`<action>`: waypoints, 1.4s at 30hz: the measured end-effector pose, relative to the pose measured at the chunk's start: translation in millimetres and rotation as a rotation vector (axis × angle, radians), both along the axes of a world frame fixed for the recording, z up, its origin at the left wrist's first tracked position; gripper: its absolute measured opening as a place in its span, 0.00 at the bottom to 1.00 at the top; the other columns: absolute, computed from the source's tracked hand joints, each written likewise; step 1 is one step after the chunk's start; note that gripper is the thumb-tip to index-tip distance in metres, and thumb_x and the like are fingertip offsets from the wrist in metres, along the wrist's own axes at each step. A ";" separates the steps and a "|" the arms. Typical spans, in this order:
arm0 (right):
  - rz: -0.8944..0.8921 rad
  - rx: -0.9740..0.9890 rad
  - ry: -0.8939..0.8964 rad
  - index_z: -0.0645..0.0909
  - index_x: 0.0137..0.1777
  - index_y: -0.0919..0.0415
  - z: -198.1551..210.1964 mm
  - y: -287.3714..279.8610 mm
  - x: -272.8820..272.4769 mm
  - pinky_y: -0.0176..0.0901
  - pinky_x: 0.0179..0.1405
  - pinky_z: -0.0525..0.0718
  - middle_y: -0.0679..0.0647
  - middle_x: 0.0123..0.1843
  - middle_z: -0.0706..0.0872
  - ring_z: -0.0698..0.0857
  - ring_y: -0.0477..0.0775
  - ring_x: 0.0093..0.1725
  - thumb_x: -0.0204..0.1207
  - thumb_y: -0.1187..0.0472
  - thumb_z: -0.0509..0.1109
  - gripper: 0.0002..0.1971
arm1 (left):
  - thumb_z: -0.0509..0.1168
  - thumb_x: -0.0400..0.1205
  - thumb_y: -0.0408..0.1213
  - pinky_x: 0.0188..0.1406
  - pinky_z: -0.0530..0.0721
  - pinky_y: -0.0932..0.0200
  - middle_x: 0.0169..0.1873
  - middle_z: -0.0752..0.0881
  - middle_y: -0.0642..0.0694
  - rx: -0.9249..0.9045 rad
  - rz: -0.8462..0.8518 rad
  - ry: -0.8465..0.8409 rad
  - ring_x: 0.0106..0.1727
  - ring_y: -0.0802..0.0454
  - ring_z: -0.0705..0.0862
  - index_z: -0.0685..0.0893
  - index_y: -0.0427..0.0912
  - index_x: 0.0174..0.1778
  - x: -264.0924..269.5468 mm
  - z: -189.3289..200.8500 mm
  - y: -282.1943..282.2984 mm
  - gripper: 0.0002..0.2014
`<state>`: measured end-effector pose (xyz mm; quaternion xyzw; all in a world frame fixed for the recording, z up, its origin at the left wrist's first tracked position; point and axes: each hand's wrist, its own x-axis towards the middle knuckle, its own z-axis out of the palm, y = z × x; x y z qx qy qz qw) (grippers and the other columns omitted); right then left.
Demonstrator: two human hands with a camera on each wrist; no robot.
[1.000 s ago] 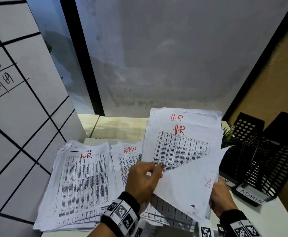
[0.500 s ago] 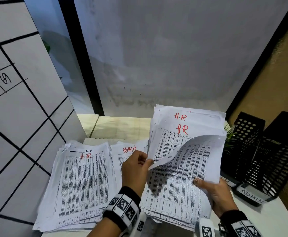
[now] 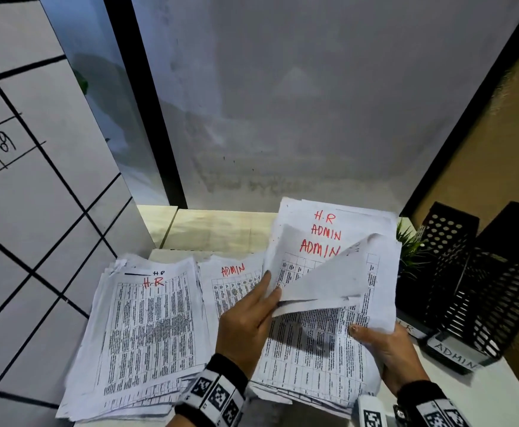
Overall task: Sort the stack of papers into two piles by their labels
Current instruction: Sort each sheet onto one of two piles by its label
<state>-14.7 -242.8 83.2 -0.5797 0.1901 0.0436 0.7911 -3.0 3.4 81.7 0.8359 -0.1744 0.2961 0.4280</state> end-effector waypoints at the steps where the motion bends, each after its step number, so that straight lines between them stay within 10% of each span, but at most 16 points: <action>1: -0.001 -0.003 0.002 0.83 0.52 0.73 0.0 0.2 0.1 0.52 0.33 0.89 0.70 0.43 0.90 0.90 0.67 0.37 0.55 0.78 0.76 0.22 | 0.65 0.81 0.39 0.58 0.86 0.60 0.66 0.83 0.43 -0.011 -0.001 0.007 0.60 0.53 0.87 0.87 0.40 0.60 -0.1 1.4 -0.1 0.14; 8: 0.010 0.002 0.007 0.84 0.49 0.74 -1.4 0.3 1.3 0.54 0.34 0.90 0.70 0.42 0.90 0.89 0.66 0.36 0.44 0.71 0.80 0.28 | 0.70 0.73 0.60 0.51 0.87 0.63 0.55 0.85 0.53 -0.231 -0.213 0.393 0.54 0.61 0.86 0.77 0.57 0.55 -12.3 15.2 2.2 0.19; 14: 0.022 -0.004 -0.020 0.84 0.52 0.72 -8.1 -2.4 0.2 0.47 0.30 0.89 0.63 0.42 0.92 0.91 0.59 0.37 0.60 0.79 0.73 0.18 | 0.67 0.75 0.18 0.39 0.84 0.68 0.38 0.88 0.59 -0.257 0.045 0.354 0.42 0.64 0.87 0.77 0.46 0.32 -4.8 14.1 17.0 0.17; 18: -0.060 0.008 0.009 0.89 0.47 0.71 -26.0 -14.0 2.4 0.54 0.50 0.89 0.70 0.52 0.90 0.91 0.62 0.46 0.57 0.78 0.75 0.16 | 0.68 0.78 0.24 0.45 0.83 0.69 0.43 0.90 0.58 -0.454 0.231 0.431 0.46 0.63 0.87 0.88 0.52 0.42 5.2 20.2 68.9 0.14; 24: -0.109 0.005 0.028 0.92 0.37 0.65 -34.4 -29.4 1.0 0.48 0.46 0.89 0.65 0.48 0.91 0.92 0.58 0.42 0.49 0.74 0.78 0.14 | 0.63 0.78 0.21 0.60 0.81 0.54 0.53 0.88 0.45 -0.350 0.517 0.601 0.55 0.48 0.86 0.88 0.40 0.53 7.2 -19.2 186.0 0.14; 28: -0.082 -0.011 0.035 0.91 0.38 0.69 -34.5 -23.8 3.7 0.52 0.48 0.89 0.66 0.48 0.91 0.92 0.60 0.42 0.52 0.76 0.77 0.12 | 0.57 0.78 0.18 0.25 0.80 0.64 0.55 0.87 0.40 -0.288 0.614 0.801 0.28 0.45 0.82 0.84 0.36 0.60 -0.2 -51.1 233.2 0.19; 31: -0.069 -0.012 0.015 0.87 0.45 0.73 -30.9 -18.2 3.9 0.45 0.42 0.90 0.67 0.48 0.91 0.92 0.57 0.39 0.56 0.79 0.75 0.15 | 0.61 0.76 0.18 0.49 0.82 0.56 0.64 0.82 0.38 -0.109 0.596 0.950 0.51 0.39 0.84 0.80 0.32 0.66 1.2 -70.2 250.8 0.22; 34: -0.047 -0.040 0.003 0.85 0.47 0.75 -27.4 -14.0 1.5 0.43 0.38 0.91 0.68 0.46 0.91 0.92 0.58 0.39 0.46 0.74 0.79 0.24 | 0.72 0.74 0.28 0.78 0.62 0.41 0.78 0.67 0.32 0.280 0.633 0.901 0.79 0.34 0.63 0.77 0.37 0.71 13.8 -74.2 237.3 0.27; 42: -0.003 -0.088 -0.022 0.85 0.46 0.76 -10.9 -1.2 -3.6 0.39 0.26 0.86 0.64 0.36 0.92 0.90 0.57 0.31 0.42 0.70 0.81 0.27 | 0.68 0.82 0.43 0.68 0.71 0.58 0.66 0.76 0.56 -0.060 0.057 0.472 0.68 0.61 0.73 0.81 0.49 0.61 24.3 -9.0 65.1 0.13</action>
